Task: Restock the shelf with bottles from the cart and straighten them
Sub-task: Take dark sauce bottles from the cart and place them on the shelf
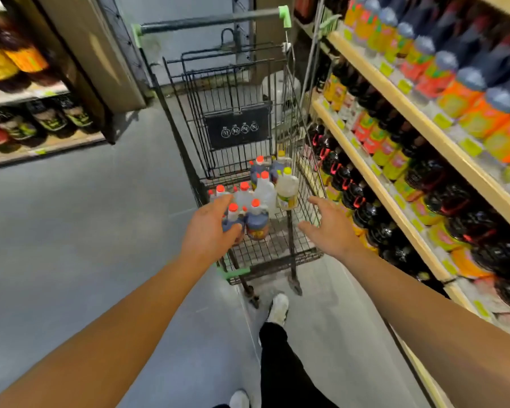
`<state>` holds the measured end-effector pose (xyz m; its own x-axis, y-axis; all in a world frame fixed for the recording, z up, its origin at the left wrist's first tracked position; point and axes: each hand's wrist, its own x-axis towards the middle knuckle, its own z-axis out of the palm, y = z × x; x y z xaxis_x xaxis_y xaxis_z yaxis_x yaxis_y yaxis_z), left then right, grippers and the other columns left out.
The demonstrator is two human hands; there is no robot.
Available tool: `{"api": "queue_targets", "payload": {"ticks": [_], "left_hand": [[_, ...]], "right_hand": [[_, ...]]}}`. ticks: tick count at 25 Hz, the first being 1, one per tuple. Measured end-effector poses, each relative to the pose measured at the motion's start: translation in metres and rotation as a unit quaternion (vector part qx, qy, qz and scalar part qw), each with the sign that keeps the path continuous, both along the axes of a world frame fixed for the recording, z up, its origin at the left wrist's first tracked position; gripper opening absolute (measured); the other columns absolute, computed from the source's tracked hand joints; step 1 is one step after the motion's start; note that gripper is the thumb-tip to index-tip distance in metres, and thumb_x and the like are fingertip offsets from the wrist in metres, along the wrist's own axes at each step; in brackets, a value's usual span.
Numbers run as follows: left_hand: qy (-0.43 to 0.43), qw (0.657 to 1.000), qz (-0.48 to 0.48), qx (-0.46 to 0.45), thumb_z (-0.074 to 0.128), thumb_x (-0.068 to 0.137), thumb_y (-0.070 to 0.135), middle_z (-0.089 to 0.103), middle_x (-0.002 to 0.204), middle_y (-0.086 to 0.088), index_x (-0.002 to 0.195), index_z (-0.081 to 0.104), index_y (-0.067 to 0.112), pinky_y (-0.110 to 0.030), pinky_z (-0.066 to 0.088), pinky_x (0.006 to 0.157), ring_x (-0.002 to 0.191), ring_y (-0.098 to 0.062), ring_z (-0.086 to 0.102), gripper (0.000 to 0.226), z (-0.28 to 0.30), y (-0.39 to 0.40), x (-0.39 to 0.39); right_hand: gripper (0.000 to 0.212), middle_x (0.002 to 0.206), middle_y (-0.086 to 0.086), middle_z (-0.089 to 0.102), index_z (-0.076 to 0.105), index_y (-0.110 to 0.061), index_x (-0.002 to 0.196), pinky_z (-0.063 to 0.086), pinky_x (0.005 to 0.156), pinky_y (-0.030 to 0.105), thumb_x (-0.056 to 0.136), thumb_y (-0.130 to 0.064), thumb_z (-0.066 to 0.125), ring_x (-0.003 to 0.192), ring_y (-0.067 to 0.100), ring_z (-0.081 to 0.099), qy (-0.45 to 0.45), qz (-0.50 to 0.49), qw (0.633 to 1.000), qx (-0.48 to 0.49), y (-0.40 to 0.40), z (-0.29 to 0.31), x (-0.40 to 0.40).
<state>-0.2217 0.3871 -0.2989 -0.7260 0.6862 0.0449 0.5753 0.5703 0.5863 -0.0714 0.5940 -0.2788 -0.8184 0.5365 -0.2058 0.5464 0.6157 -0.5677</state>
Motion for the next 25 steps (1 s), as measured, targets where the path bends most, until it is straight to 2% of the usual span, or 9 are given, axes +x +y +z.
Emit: {"api": "queue_targets", "payload": {"ticks": [5,8,12,16,19,21,22,25], "left_hand": [[-0.036,0.997,0.029,-0.066,0.066,0.085,0.024,0.051,0.14,-0.007,0.141,0.043,0.017,-0.035,0.041,0.101,0.124,-0.026,0.051,0.061,-0.021,0.09,-0.094],[-0.044,0.995,0.005,-0.089,0.065,0.086,0.028,0.05,0.141,-0.005,0.141,0.043,0.019,-0.034,0.038,0.105,0.128,-0.022,0.048,0.06,-0.045,0.136,-0.144],[-0.048,0.99,-0.037,-0.128,0.067,0.084,0.026,0.056,0.134,-0.005,0.135,0.05,0.019,-0.035,0.04,0.103,0.124,-0.024,0.051,0.054,-0.088,0.195,-0.212],[-0.058,0.982,-0.107,-0.146,0.067,0.083,0.021,0.061,0.128,-0.005,0.13,0.056,0.016,-0.033,0.041,0.099,0.118,-0.024,0.055,0.049,-0.145,0.251,-0.265],[-0.07,0.971,-0.166,-0.158,0.069,0.079,0.02,0.063,0.123,-0.006,0.124,0.06,0.018,-0.033,0.043,0.096,0.114,-0.025,0.057,0.046,-0.193,0.282,-0.291],[-0.078,0.956,-0.218,-0.182,0.071,0.075,0.019,0.066,0.112,-0.007,0.116,0.065,0.019,-0.036,0.048,0.089,0.105,-0.028,0.059,0.042,-0.22,0.293,-0.299],[-0.08,0.948,-0.241,-0.19,0.07,0.074,0.018,0.067,0.105,-0.008,0.11,0.067,0.018,-0.038,0.05,0.084,0.1,-0.03,0.06,0.037,-0.23,0.297,-0.301],[-0.062,0.945,-0.266,-0.182,0.069,0.076,0.017,0.068,0.094,-0.01,0.096,0.069,0.015,-0.04,0.049,0.076,0.092,-0.031,0.06,0.02,-0.251,0.299,-0.301]], "right_hand": [[0.055,0.137,0.005,0.048,0.043,-0.016,0.138,0.039,0.096,0.03,0.088,-0.031,0.063,0.124,0.023,0.048,-0.008,-0.028,0.999,-0.037,0.086,-0.032,-0.096],[0.049,0.132,0.004,0.052,0.047,-0.018,0.133,0.037,0.087,0.027,0.089,-0.029,0.063,0.119,0.022,0.051,0.004,-0.036,0.998,-0.049,0.128,-0.052,-0.145],[0.048,0.134,0.004,0.05,0.046,-0.015,0.135,0.037,0.092,0.027,0.09,-0.026,0.06,0.121,0.022,0.049,-0.017,-0.03,0.998,-0.049,0.171,-0.093,-0.208],[0.045,0.129,0.015,0.053,0.05,-0.005,0.132,0.038,0.095,0.03,0.088,-0.01,0.059,0.12,0.03,0.051,0.005,-0.066,0.997,-0.049,0.196,-0.146,-0.257],[0.047,0.144,0.016,0.042,0.041,-0.004,0.14,0.028,0.098,0.022,0.094,-0.009,0.05,0.132,0.029,0.04,-0.045,-0.067,0.995,-0.057,0.208,-0.184,-0.29],[0.045,0.144,0.016,0.041,0.04,-0.005,0.141,0.029,0.1,0.026,0.096,-0.011,0.047,0.131,0.031,0.04,-0.079,-0.059,0.993,-0.06,0.212,-0.207,-0.305],[0.044,0.141,0.016,0.045,0.041,-0.005,0.14,0.034,0.099,0.03,0.096,-0.01,0.047,0.127,0.032,0.044,-0.095,-0.058,0.992,-0.054,0.214,-0.218,-0.31],[0.034,0.117,0.017,0.062,0.053,-0.007,0.125,0.044,0.079,0.034,0.092,-0.011,0.051,0.106,0.037,0.058,-0.114,-0.049,0.992,-0.023,0.217,-0.239,-0.316]]}}
